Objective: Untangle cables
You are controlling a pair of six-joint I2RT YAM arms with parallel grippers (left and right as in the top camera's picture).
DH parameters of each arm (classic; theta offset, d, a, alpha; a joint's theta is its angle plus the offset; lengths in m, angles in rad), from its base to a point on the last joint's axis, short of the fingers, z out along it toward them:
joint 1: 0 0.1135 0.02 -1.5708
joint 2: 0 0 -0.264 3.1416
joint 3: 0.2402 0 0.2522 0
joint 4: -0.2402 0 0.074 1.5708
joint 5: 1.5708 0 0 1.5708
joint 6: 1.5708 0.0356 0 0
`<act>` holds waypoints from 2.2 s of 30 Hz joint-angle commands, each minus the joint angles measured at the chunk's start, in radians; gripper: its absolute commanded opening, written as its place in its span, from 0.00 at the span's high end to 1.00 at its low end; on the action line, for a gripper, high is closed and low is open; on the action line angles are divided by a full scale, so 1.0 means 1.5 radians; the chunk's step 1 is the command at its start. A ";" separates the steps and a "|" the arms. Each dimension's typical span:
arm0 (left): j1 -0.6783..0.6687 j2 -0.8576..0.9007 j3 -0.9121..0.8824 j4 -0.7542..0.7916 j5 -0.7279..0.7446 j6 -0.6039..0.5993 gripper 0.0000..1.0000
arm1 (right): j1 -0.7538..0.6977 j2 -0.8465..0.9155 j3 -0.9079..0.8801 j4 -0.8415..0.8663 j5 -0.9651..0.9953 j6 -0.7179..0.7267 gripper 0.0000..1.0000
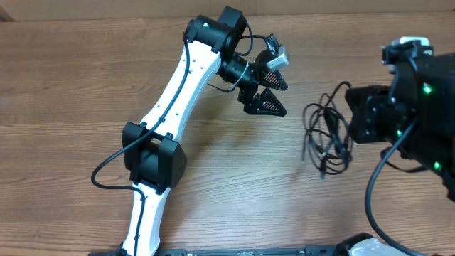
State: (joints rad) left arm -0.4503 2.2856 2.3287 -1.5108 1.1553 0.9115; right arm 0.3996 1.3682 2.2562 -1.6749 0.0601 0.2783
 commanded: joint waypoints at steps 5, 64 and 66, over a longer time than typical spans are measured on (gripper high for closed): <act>-0.023 0.020 -0.003 0.003 -0.009 -0.009 0.01 | -0.003 0.001 0.015 0.007 -0.017 0.003 0.96; -0.040 0.079 0.010 0.084 -0.090 -0.291 0.96 | -0.003 0.001 0.014 -0.012 -0.017 0.004 0.96; -0.019 0.074 0.027 0.073 -0.136 -0.344 0.96 | -0.003 0.002 0.013 -0.012 -0.014 0.004 0.96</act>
State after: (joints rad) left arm -0.5346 2.4100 2.3295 -1.3895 1.0821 0.5819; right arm 0.3996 1.3773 2.2562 -1.7016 0.0334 0.2810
